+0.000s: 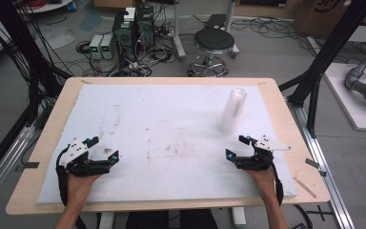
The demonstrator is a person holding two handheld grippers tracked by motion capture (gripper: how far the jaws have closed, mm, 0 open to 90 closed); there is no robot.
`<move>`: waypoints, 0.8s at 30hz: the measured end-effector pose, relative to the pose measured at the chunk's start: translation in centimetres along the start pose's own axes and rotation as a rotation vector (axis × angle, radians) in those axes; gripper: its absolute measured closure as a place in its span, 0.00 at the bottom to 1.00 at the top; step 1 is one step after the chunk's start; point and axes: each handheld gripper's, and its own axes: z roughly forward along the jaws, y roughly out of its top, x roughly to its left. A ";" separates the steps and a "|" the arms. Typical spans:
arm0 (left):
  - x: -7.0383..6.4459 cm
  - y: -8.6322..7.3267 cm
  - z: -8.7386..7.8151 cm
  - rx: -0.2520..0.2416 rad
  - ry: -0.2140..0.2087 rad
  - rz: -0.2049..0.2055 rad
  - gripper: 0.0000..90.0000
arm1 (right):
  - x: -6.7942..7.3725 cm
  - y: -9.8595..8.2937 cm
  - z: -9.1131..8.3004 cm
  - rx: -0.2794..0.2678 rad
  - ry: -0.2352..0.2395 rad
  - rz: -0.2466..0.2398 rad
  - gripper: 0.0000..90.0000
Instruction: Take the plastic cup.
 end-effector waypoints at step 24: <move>0.0 0.0 0.0 0.002 -0.002 -0.001 0.02 | -0.1 0.1 -0.1 -0.005 0.029 -0.003 0.16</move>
